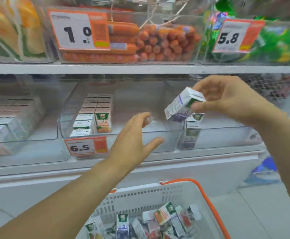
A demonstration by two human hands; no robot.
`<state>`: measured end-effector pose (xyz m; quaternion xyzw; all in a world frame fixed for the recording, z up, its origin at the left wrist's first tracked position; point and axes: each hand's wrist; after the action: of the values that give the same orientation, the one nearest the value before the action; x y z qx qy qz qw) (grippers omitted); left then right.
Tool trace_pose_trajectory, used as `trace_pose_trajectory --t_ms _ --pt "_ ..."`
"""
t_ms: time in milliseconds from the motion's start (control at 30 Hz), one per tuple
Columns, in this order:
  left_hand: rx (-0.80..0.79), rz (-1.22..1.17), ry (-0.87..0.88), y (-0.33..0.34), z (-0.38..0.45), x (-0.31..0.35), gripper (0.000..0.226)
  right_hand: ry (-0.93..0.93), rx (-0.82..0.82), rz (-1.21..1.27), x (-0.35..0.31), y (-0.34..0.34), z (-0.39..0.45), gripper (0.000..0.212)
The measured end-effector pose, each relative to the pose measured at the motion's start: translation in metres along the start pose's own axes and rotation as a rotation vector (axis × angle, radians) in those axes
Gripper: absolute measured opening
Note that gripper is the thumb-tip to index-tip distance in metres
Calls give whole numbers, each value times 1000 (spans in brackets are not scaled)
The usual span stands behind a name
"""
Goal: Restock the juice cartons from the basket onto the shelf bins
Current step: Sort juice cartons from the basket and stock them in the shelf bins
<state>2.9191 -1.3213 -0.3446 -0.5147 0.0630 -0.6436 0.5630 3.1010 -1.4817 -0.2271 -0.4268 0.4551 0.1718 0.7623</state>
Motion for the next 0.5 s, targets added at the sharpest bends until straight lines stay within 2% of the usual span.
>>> trace_pose_trajectory --t_ms 167,300,500 --pt "12 221 83 32 4 -10 49 147 112 -371 25 -75 5 35" --pt "79 349 122 42 8 -15 25 254 68 -484 58 -63 24 34" --pt "150 347 128 51 7 -20 22 328 12 -493 115 -22 55 38"
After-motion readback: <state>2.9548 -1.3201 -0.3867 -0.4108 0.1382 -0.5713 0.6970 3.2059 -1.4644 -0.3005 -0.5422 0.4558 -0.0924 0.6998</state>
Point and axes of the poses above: each hand's wrist, its own z-axis towards the middle knuckle, its own y-axis out of the palm, x = y × z, and after that the axes turned 3 degrees about z, right-handed
